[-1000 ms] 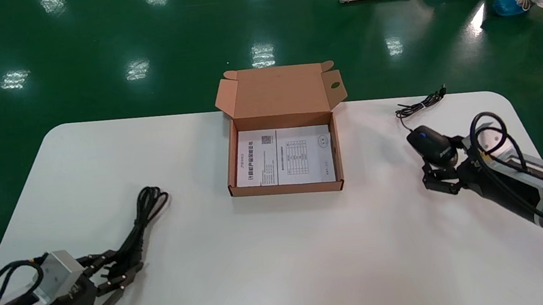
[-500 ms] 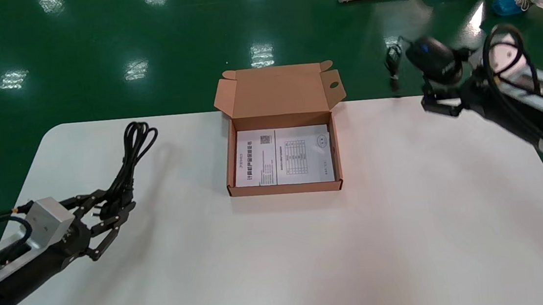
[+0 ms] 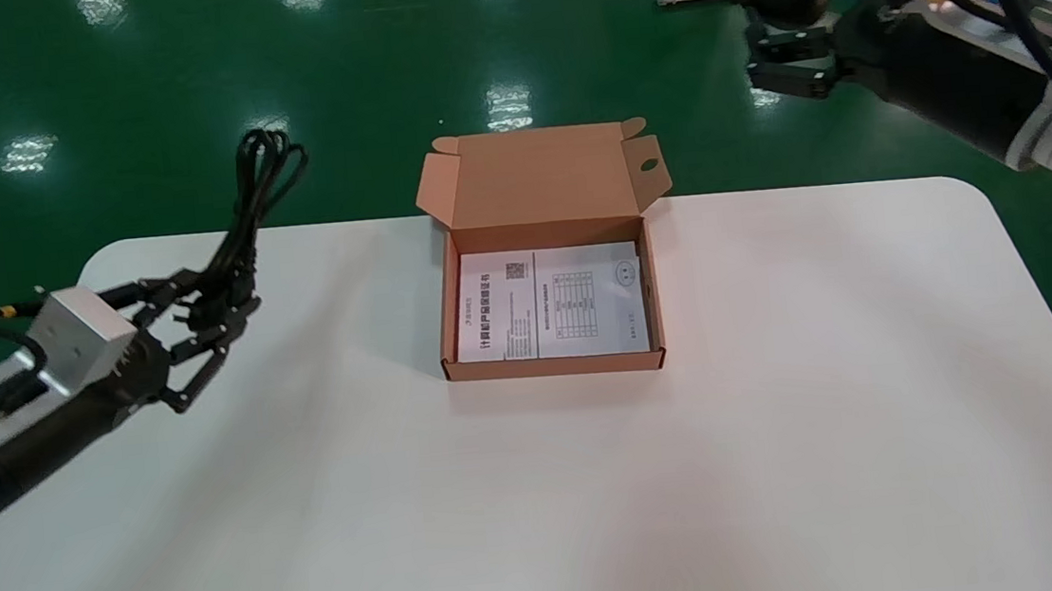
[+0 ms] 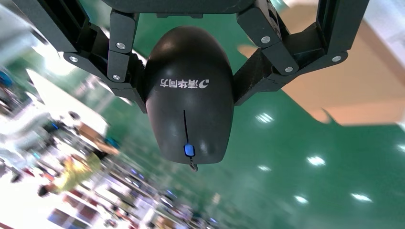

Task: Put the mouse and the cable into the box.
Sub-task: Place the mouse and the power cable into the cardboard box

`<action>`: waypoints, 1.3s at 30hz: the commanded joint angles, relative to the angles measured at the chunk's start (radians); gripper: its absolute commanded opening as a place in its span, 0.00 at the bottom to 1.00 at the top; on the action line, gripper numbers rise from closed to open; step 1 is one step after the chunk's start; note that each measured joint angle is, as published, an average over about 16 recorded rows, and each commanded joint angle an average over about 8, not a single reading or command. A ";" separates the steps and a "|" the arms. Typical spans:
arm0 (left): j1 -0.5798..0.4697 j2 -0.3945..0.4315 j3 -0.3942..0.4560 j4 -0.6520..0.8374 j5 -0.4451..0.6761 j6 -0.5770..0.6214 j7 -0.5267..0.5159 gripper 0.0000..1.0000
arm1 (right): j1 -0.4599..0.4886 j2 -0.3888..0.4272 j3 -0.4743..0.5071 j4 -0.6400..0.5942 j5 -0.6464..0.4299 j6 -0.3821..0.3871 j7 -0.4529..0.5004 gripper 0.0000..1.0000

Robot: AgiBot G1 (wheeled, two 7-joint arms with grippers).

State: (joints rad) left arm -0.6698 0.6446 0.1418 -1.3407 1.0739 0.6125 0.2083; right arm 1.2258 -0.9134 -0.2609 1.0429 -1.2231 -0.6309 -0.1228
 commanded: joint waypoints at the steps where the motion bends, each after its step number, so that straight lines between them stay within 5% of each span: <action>1: -0.024 -0.001 0.002 0.000 0.006 0.003 0.003 0.00 | 0.016 -0.005 -0.003 0.005 0.010 -0.030 -0.004 0.00; 28: -0.149 0.093 0.059 0.016 0.066 0.004 0.058 0.00 | -0.104 0.076 -0.133 0.267 -0.005 -0.183 0.285 0.00; 39: -0.182 0.127 0.090 0.018 0.098 0.011 0.081 0.00 | -0.146 0.008 -0.177 0.208 -0.046 -0.174 0.213 0.00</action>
State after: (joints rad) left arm -0.8537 0.7690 0.2329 -1.3224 1.1742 0.6269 0.2891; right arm 1.0822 -0.9174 -0.4343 1.2285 -1.2650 -0.7993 0.0727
